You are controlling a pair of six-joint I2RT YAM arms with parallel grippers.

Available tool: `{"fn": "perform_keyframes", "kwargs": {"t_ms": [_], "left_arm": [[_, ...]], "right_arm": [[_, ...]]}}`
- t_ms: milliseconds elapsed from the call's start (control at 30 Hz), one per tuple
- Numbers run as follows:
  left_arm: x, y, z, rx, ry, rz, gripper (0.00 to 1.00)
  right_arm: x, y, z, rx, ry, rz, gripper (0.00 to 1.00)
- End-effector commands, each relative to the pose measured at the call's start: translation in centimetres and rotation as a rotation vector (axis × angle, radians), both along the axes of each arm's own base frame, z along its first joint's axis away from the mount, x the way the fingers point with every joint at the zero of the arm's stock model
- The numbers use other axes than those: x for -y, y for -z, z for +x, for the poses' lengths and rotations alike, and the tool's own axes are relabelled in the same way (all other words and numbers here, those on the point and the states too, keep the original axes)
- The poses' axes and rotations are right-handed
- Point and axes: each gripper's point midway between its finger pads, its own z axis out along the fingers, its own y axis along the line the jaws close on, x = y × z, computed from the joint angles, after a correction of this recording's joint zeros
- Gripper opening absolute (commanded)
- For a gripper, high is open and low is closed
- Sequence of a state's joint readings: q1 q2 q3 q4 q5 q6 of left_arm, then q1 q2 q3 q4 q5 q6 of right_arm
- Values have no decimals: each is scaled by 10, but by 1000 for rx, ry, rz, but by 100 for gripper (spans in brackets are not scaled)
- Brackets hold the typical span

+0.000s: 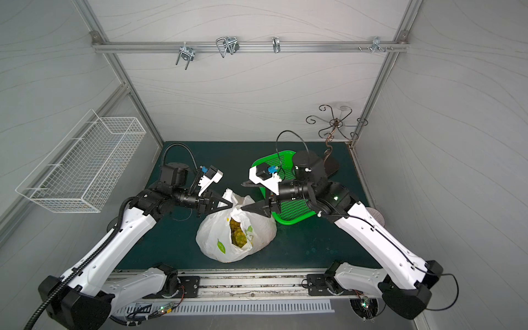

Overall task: Place the pineapple into a plastic bag & tie a knot
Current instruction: Cross the plastic bag at the center of the board.

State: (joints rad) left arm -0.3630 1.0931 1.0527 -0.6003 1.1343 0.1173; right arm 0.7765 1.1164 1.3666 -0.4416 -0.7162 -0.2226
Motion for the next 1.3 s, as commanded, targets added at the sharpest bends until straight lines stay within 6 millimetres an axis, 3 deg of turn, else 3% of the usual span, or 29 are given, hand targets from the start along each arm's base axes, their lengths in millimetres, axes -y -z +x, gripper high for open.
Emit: {"fn": "perform_keyframes", "kwargs": {"t_ms": [0, 100, 300, 567, 800, 1267], "left_arm": [[4, -29, -2, 135, 50, -62, 0], [3, -30, -6, 168, 69, -69, 0], [3, -32, -8, 225, 81, -74, 0], [5, -34, -1, 242, 77, -69, 0], [6, -34, 1, 243, 81, -68, 0], [7, -26, 5, 221, 57, -38, 0]], "right_arm": [[8, 16, 28, -237, 123, -25, 75], [2, 28, 43, -339, 132, -92, 73], [-29, 46, 56, -579, 50, -235, 74], [-62, 61, 31, -699, -121, -283, 77], [-72, 65, 28, -738, -149, -279, 62], [-85, 67, 23, -753, -189, -282, 12]]}}
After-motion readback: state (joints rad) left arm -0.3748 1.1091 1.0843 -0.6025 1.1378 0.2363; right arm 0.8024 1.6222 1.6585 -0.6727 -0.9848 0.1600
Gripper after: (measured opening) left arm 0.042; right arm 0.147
